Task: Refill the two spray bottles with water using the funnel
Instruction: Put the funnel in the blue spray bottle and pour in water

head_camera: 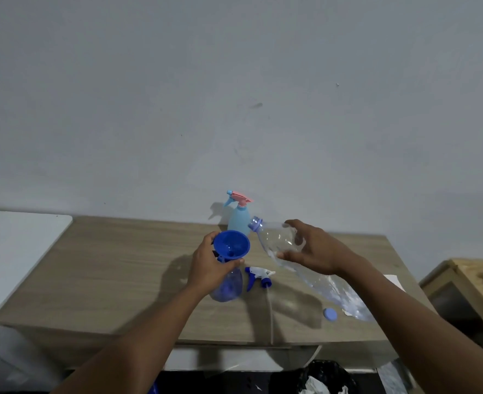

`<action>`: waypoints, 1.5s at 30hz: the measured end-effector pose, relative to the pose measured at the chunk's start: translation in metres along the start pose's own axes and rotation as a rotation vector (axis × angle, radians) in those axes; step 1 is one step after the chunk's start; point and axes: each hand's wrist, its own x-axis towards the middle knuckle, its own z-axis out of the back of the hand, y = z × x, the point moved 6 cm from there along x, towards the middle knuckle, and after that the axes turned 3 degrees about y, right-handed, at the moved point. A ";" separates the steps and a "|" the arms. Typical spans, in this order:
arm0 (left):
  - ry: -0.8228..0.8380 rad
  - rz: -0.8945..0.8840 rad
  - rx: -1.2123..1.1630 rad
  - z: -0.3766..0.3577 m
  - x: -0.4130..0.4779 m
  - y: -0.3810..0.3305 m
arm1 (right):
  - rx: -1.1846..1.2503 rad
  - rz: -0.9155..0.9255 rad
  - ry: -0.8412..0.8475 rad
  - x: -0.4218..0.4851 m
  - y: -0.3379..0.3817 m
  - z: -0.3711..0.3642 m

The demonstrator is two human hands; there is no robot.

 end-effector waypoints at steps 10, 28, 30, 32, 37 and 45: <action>-0.005 -0.028 0.000 -0.002 0.000 0.003 | 0.479 -0.106 -0.498 -0.023 -0.054 0.027; -0.001 -0.025 -0.001 -0.006 0.000 0.009 | 0.599 -0.300 -0.607 -0.026 -0.100 -0.021; 0.000 -0.021 0.000 -0.007 -0.001 0.009 | 0.576 -0.299 -0.610 -0.027 -0.102 -0.022; 0.002 -0.017 -0.004 -0.007 0.000 0.009 | 0.567 -0.297 -0.607 -0.027 -0.104 -0.023; 0.028 -0.020 0.005 -0.006 0.001 0.010 | 0.628 -0.286 -0.642 -0.031 -0.100 -0.016; 0.110 0.035 0.023 0.002 0.007 0.038 | 0.413 -0.053 -1.183 -0.063 -0.035 0.037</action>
